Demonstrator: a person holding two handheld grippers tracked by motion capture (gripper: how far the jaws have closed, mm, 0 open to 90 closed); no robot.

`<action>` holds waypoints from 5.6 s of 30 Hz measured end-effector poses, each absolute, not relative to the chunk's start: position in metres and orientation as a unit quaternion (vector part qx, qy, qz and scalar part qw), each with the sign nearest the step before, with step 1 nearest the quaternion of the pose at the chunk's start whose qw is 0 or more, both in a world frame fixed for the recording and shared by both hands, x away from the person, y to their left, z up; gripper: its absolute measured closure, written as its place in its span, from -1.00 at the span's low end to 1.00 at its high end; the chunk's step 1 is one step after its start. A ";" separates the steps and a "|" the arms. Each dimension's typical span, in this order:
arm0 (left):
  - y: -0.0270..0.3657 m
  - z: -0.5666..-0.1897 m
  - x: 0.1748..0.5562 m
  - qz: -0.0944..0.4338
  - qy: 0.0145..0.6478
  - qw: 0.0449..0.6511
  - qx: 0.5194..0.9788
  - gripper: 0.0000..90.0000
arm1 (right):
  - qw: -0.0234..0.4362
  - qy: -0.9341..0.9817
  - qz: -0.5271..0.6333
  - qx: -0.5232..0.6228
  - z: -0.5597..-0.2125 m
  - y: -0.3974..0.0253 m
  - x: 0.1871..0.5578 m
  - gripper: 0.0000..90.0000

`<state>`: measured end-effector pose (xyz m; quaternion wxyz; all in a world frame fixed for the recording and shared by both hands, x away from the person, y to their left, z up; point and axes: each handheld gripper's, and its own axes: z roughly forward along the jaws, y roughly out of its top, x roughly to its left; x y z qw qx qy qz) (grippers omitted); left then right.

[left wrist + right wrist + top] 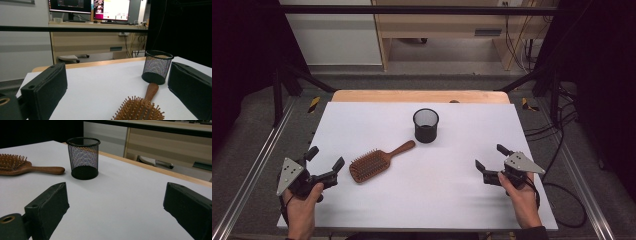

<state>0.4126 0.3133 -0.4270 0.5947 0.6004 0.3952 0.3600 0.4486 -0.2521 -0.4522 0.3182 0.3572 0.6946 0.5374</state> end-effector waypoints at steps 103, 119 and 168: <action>0.111 -0.470 0.548 0.216 0.535 0.338 0.743 1.00 | 0.305 0.688 0.546 0.367 -0.446 -0.248 0.441 -0.88; 0.113 -0.473 0.519 0.180 0.504 0.333 0.776 1.00 | 0.306 0.687 0.548 0.366 -0.444 -0.248 0.440 -0.88; 0.229 -0.469 0.439 0.162 0.498 0.315 0.792 1.00 | 0.305 0.689 0.545 0.369 -0.445 -0.248 0.439 -0.89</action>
